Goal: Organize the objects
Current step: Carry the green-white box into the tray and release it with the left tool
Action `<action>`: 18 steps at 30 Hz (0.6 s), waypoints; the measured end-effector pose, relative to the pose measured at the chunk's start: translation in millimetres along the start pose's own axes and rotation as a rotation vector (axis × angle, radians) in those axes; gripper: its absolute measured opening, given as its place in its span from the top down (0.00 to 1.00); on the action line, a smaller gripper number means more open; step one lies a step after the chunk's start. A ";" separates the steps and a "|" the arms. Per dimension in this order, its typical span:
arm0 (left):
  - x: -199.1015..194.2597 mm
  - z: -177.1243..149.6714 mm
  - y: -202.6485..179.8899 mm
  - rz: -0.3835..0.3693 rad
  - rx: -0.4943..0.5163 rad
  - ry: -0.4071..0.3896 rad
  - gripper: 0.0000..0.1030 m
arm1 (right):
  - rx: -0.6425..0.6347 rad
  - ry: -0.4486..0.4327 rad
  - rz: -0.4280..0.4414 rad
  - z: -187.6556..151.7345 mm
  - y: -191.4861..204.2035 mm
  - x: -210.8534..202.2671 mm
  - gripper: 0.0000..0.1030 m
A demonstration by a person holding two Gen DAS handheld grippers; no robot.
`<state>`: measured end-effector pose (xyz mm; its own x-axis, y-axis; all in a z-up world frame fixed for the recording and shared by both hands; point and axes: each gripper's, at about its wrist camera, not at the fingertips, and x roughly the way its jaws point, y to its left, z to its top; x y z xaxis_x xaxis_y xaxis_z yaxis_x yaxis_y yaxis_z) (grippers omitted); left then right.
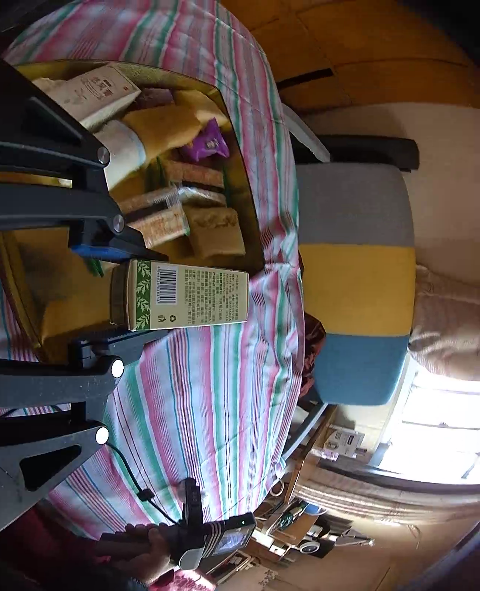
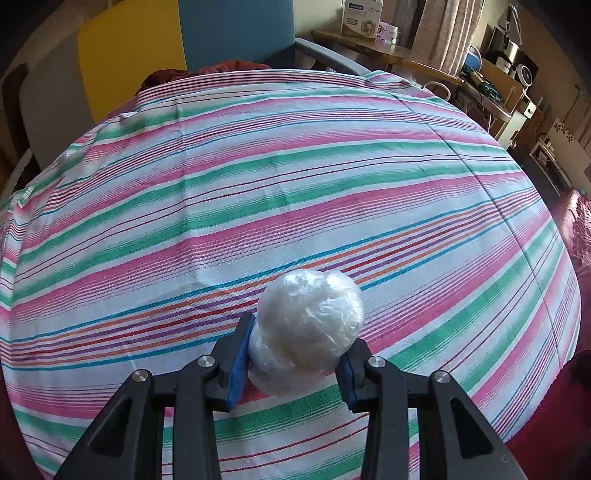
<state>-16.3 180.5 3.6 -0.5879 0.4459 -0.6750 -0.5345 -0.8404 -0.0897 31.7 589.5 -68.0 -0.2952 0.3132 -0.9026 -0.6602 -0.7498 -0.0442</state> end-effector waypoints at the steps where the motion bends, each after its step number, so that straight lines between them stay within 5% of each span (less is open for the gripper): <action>1: 0.9 -2.2 6.5 0.001 -0.017 0.009 0.70 | -0.001 0.000 -0.001 -0.3 0.4 -0.2 0.61; 9: -12.6 -22.9 63.5 -0.047 -0.112 0.034 0.70 | -0.003 0.003 0.001 0.9 1.3 0.9 0.61; 18: -7.6 -47.1 63.1 -0.078 -0.003 0.080 0.70 | -0.005 0.010 0.010 0.5 2.1 -1.0 0.62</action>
<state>-16.9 109.5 -31.4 -0.4941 0.4845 -0.7219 -0.5747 -0.8050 -0.1469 30.3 587.8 -67.0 -0.2948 0.3004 -0.9071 -0.6539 -0.7556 -0.0377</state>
